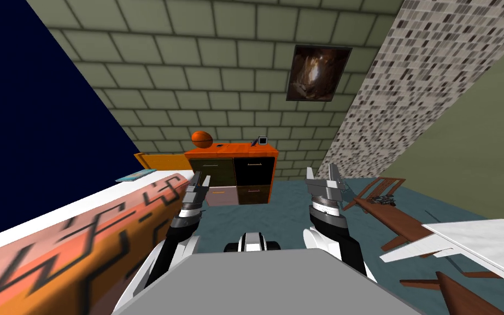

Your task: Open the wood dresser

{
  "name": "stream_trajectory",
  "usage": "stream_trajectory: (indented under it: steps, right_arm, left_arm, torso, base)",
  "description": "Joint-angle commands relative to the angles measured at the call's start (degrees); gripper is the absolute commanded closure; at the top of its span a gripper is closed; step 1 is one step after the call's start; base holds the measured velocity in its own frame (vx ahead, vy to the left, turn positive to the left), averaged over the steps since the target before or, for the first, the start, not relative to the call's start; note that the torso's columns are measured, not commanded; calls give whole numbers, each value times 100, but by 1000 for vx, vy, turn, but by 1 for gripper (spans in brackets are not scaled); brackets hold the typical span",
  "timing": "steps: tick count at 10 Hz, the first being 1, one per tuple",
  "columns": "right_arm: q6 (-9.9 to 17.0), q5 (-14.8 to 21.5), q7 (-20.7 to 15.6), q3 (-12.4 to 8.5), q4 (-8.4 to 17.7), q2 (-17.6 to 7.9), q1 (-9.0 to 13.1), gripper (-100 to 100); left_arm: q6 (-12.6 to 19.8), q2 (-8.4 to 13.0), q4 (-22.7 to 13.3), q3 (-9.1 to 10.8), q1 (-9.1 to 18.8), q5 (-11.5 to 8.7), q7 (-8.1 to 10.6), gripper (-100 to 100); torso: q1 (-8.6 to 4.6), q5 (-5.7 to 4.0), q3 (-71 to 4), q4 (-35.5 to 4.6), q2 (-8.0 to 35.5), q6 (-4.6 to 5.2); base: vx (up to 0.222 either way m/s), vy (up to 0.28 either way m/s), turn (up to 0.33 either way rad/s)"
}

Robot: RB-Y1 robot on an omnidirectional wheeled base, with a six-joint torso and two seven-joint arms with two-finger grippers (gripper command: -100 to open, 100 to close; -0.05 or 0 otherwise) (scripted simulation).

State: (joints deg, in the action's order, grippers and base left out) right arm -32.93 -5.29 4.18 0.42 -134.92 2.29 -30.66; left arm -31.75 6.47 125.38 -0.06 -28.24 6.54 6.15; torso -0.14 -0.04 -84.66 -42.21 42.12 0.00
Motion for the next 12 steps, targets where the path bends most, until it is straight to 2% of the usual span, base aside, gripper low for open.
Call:
stream_trajectory:
  steps: [1, 9, 12]
  right_arm:
    - [0, 0, 0, 0, 0, 0, 0, 0]
    - [0, 0, 0, 0, 0, 0, 0, 0]
    - [0, 0, 0, 0, 0, 0, 0, 0]
  left_arm:
    - [128, 107, -349, 6, 149, -7, -36, -100]
    - [503, 118, -1228, 12, 535, -18, -125, -100]
    - [693, 139, -1677, 15, 730, -24, -170, -100]
  torso:
    - [9, 2, 9, -6, 16, 0]
    - [8, 2, 8, -7, 14, 1]
    - [16, 5, 5, -5, 9, 0]
  base:
    - [108, -101, -24]
    - [116, -82, -19]
    - [132, -88, -24]
